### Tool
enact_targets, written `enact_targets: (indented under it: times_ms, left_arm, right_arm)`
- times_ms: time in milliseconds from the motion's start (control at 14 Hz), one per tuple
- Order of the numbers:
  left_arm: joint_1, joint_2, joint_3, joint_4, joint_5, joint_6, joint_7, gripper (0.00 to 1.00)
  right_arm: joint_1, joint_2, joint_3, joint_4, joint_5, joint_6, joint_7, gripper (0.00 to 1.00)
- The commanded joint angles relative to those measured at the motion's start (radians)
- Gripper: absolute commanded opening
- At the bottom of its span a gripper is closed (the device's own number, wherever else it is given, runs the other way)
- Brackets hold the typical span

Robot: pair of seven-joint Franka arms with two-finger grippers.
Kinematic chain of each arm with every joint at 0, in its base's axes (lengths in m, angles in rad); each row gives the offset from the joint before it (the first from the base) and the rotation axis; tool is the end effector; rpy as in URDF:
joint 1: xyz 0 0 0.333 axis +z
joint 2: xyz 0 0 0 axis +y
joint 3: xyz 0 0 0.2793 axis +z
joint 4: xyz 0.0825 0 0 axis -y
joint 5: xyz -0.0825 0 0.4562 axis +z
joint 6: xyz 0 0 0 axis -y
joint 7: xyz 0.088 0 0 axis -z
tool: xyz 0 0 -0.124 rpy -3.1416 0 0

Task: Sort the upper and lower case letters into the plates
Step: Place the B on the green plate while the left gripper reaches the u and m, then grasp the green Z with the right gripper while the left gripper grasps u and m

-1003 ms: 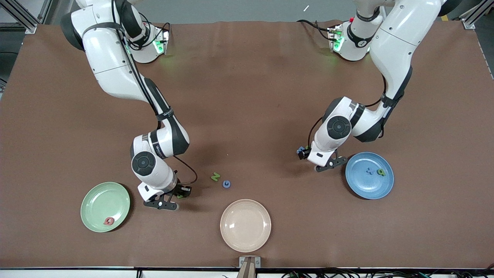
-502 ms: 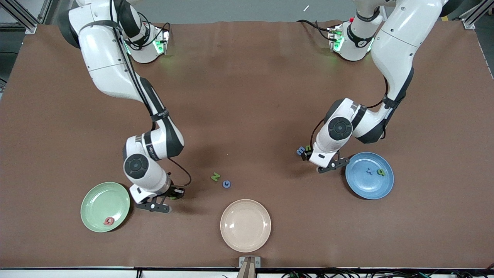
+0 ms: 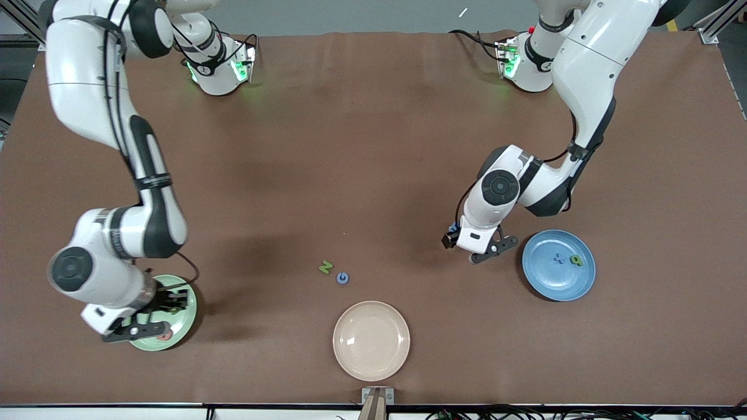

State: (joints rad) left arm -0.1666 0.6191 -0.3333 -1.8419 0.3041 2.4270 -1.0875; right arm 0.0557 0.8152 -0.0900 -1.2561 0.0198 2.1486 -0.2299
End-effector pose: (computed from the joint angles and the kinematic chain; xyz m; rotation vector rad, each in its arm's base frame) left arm 0.5898 -0.3226 0.1045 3.0697 0.6484 0.0254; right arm 0.7972 -0.0123 0.2029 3.0641 0.3326 0.1131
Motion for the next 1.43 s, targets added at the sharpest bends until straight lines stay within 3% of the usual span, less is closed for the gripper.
enact_targets:
  times_ms: [0, 72, 143, 430, 932, 1362]
  left_arm:
    - [-0.024, 0.024, 0.005, -0.003, 0.026, -0.002, -0.029, 0.92]
    - [-0.021, 0.019, 0.007, -0.022, 0.027, 0.0, -0.035, 0.94]
    - [-0.013, 0.013, 0.007, -0.039, 0.033, 0.0, -0.037, 0.97]
    - [-0.01, 0.013, 0.007, -0.054, 0.059, 0.0, -0.04, 0.99]
    - [-0.008, 0.008, 0.005, -0.075, 0.061, 0.001, -0.055, 0.99]
    - [-0.004, 0.002, 0.002, -0.092, 0.061, 0.011, -0.058, 0.93]
  right_arm:
    - [-0.072, 0.004, 0.023, -0.02, 0.012, 0.026, -0.14, 0.28]
    - [-0.071, 0.005, 0.023, -0.025, 0.006, 0.058, -0.141, 0.7]
    - [-0.071, 0.005, 0.023, -0.037, 0.008, 0.077, -0.141, 0.97]
    - [-0.033, 0.002, 0.024, -0.045, 0.017, 0.068, -0.077, 1.0]
    - [0.225, -0.004, 0.029, -0.043, 0.017, 0.03, 0.661, 1.0]
    - [0.392, 0.019, 0.029, -0.045, 0.015, 0.115, 1.099, 1.0]
